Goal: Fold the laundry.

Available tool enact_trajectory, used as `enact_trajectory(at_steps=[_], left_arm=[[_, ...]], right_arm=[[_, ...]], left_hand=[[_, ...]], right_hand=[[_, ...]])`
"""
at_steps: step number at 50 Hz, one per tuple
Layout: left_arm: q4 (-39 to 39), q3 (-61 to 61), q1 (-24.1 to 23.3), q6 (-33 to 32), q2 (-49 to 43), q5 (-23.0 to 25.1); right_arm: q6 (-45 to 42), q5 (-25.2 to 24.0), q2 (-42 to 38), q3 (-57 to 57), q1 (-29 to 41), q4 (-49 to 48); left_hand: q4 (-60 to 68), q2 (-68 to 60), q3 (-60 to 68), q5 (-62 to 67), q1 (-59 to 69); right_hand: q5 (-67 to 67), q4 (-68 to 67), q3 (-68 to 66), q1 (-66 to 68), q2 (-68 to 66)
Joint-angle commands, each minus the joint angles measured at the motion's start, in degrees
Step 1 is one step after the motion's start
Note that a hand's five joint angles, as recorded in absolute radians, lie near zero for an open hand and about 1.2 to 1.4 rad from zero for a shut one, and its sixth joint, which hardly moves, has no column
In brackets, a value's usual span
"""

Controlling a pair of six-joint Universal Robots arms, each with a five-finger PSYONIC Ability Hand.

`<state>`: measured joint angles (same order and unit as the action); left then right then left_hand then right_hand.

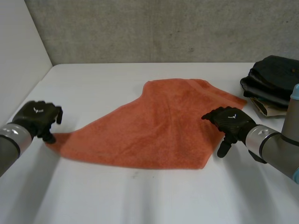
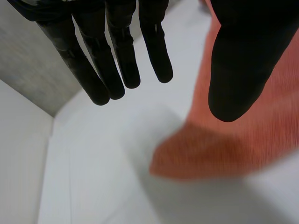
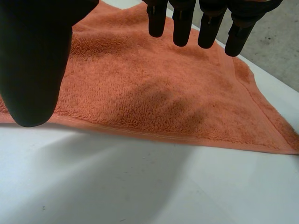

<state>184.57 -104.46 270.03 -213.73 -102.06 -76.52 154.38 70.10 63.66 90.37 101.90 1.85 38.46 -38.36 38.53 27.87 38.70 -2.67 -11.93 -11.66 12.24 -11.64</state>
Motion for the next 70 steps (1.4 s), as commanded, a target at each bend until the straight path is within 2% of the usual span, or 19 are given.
enact_trajectory(at_steps=[1,4,10,13,14,15,23,32,37,45,53,60,61,62,63,64,67,68,70], left_arm=[[1.14,0.31,6.03,-6.09,-6.65,6.73],[0.97,1.8,6.38,-6.96,-9.72,8.32],[1.67,3.29,6.21,-6.79,-12.46,7.53],[2.72,3.74,6.12,-6.62,-12.72,7.79],[3.68,4.0,5.77,-6.44,-12.9,7.88],[4.22,4.17,5.59,-6.27,-12.99,7.79],[5.19,6.81,3.39,-2.84,-10.71,7.0],[3.61,9.8,-0.12,8.05,7.21,8.93],[0.54,12.87,-4.5,13.59,16.96,9.2],[-1.84,14.81,-10.66,17.9,26.2,9.81],[-2.72,13.32,-15.76,20.45,30.25,9.46],[-2.46,11.74,-16.73,21.86,31.92,9.2],[-2.55,11.65,-16.73,21.95,31.84,9.11],[-2.46,11.65,-16.65,22.04,31.75,9.11],[-2.46,11.65,-16.56,22.12,31.75,9.11],[-2.46,11.82,-16.3,22.12,31.4,9.02],[-2.37,12.26,-15.51,21.95,30.35,8.85],[-2.37,12.78,-14.55,21.95,29.3,8.59],[-2.28,13.4,-13.4,21.86,27.8,8.32]], right_arm=[[-0.13,0.13,-0.2,0.33,0.5,-0.18],[-0.22,0.56,-0.37,0.59,0.67,-0.35],[-0.92,1.36,-0.73,0.59,0.76,-0.36],[-1.1,1.53,-0.64,0.68,0.76,-0.36],[-1.1,1.71,-0.55,0.77,0.76,-0.36],[-1.19,1.71,-0.46,0.86,0.85,-0.36],[-1.19,1.88,0.5,0.16,1.46,0.7],[-4.96,2.15,-2.39,-12.48,3.83,11.59],[-8.39,1.53,-7.65,-25.47,5.94,15.11],[-9.98,-1.27,-17.58,-41.39,11.65,12.93],[-6.99,-4.0,-28.39,-50.55,20.08,10.28],[-2.87,-3.22,-35.61,-55.03,26.06,10.02],[-2.25,-2.43,-36.05,-55.65,26.42,9.93],[-1.72,-1.55,-36.49,-56.27,26.6,9.84],[-1.28,-0.67,-36.85,-57.14,26.77,9.58],[-0.23,2.29,-37.2,-59.15,26.78,8.62],[0.57,9.77,-36.85,-62.68,25.81,5.81],[0.48,15.01,-35.98,-64.78,24.59,3.88],[-0.04,19.27,-34.48,-66.37,23.35,2.46]], left_hand=[[3.88,-3.98,3.81,4.47,3.65],[3.54,-3.64,3.48,4.13,3.31],[6.38,-6.48,6.31,6.97,6.14],[24.17,-24.26,24.1,24.75,23.93],[37.72,-37.82,37.65,38.31,37.49],[41.5,-41.6,41.44,42.09,41.27],[41.54,-41.64,41.47,42.13,41.3],[41.54,-41.64,41.47,42.13,41.3],[41.54,-41.64,41.47,42.13,41.3],[41.54,-41.64,41.47,42.13,41.3],[41.54,-41.64,41.47,42.13,41.3],[41.54,-41.64,41.47,42.13,41.3],[41.54,-41.64,41.47,42.13,41.3],[41.54,-41.64,41.47,42.13,41.3],[41.54,-41.64,41.47,42.13,41.3],[41.54,-41.64,41.47,42.13,41.3],[41.54,-41.64,41.47,42.13,41.3],[41.54,-41.64,41.47,42.13,41.3],[41.54,-41.64,41.47,42.13,41.3]], right_hand=[[2.67,1.93,1.66,-2.24,1.64],[2.67,1.93,1.66,-2.24,1.64],[2.67,1.93,1.66,-2.24,1.64],[2.67,1.93,1.66,-2.24,1.64],[2.67,1.93,1.66,-2.24,1.64],[2.67,1.93,1.66,-2.24,1.64],[2.67,1.93,1.66,-2.24,1.64],[2.67,1.93,1.66,-2.24,1.64],[2.67,1.93,1.66,-2.24,1.64],[2.67,1.93,1.66,-2.24,1.64],[2.67,1.93,1.66,-2.24,1.64],[2.67,1.93,1.66,-2.24,1.64],[-8.14,-8.89,-9.16,8.57,-9.18],[-24.75,-25.5,-25.76,25.18,-25.78],[-43.9,-44.65,-44.91,44.33,-44.93],[-67.09,-67.84,-68.11,67.52,-68.13],[-67.33,-68.07,-68.34,67.76,-68.36],[-67.33,-68.07,-68.34,67.76,-68.36],[-67.33,-68.07,-68.34,67.76,-68.36]])
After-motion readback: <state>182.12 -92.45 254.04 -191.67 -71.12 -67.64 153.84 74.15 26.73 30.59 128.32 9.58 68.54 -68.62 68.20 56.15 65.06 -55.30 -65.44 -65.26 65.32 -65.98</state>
